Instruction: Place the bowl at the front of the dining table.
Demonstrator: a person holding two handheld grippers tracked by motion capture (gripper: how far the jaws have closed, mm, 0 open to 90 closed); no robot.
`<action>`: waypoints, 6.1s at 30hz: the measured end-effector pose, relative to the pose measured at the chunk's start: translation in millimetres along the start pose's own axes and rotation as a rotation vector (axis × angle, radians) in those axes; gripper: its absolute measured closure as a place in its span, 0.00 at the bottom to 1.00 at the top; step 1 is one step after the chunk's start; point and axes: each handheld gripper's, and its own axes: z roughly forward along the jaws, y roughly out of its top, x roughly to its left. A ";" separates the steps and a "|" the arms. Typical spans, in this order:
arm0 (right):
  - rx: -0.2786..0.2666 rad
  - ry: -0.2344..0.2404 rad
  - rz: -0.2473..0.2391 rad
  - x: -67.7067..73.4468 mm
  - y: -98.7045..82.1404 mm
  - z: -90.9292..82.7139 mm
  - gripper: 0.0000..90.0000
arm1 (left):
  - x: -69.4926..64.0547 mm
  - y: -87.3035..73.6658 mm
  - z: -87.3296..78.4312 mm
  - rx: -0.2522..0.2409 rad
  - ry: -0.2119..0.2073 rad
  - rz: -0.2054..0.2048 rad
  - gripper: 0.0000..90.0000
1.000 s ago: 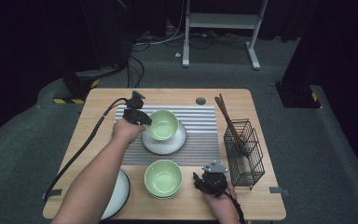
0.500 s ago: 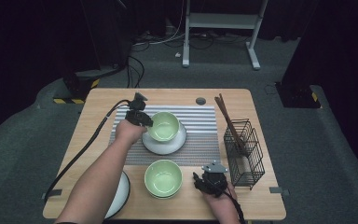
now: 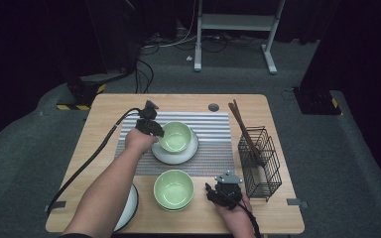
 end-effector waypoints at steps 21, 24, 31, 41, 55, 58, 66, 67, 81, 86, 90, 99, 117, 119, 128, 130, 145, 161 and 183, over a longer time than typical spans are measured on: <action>0.000 0.000 0.000 0.0 0.0 0.0 0.42 | 1.9 -0.5 5.0 -0.007 0.007 -0.012 0.94; 0.000 0.000 0.000 0.0 0.0 0.0 0.42 | 2.4 -0.8 5.3 -0.009 0.010 -0.007 0.94; 0.000 0.000 -0.001 -0.1 0.0 0.0 0.42 | 2.2 -0.9 5.5 -0.013 0.010 -0.007 0.94; 0.000 0.001 -0.003 -0.2 0.1 0.1 0.42 | 1.9 -4.0 6.9 -0.013 0.023 0.000 0.93; 0.000 0.001 -0.002 -0.2 0.1 0.1 0.42 | -0.8 -7.6 6.4 -0.027 0.009 0.013 0.85; 0.000 0.001 -0.003 -0.3 0.2 0.2 0.42 | -3.4 -10.0 4.9 -0.037 0.003 0.039 0.79; -0.001 0.001 -0.002 -0.3 0.1 0.3 0.42 | -6.3 -17.7 -5.4 -0.063 -0.007 0.102 0.63; -0.001 0.001 -0.002 -0.2 0.1 0.3 0.42 | -6.7 -18.2 -7.2 -0.069 -0.006 0.102 0.62; -0.001 0.001 -0.001 -0.1 0.1 0.3 0.41 | -3.4 -18.4 -42.9 -0.158 0.001 0.116 0.41; -0.001 0.002 -0.002 -0.1 0.1 0.3 0.41 | -1.1 -28.0 -53.6 -0.156 -0.011 0.166 0.36; 0.000 0.002 -0.002 -0.1 0.1 0.2 0.41 | 2.8 -36.4 -61.8 -0.170 -0.025 0.192 0.34; 0.002 0.002 -0.002 -0.1 0.1 0.1 0.41 | 17.9 -44.9 -79.2 -0.204 -0.082 0.188 0.31; 0.002 0.002 -0.002 -0.2 0.1 0.1 0.41 | 38.4 -70.6 -96.6 -0.257 -0.142 0.244 0.29; 0.001 0.002 -0.002 -0.2 0.1 0.1 0.41 | 41.0 -72.8 -99.0 -0.269 -0.157 0.231 0.29; 0.001 0.002 -0.002 -0.1 0.1 0.1 0.41 | 56.7 -87.5 -108.6 -0.291 -0.200 0.257 0.27; 0.002 0.002 -0.001 -0.1 0.1 0.1 0.41 | 60.2 -91.3 -110.1 -0.301 -0.213 0.261 0.26; 0.002 0.005 -0.004 0.1 0.1 0.2 0.40 | 82.6 -123.5 -116.4 -0.302 -0.258 0.285 0.20; 0.005 0.032 -0.032 4.5 1.2 1.8 0.35 | 102.4 -153.7 -127.7 -0.320 -0.297 0.334 0.15; -0.068 -0.001 -0.016 8.2 4.5 -8.8 0.34 | 121.3 -175.6 -135.5 -0.340 -0.394 0.390 0.17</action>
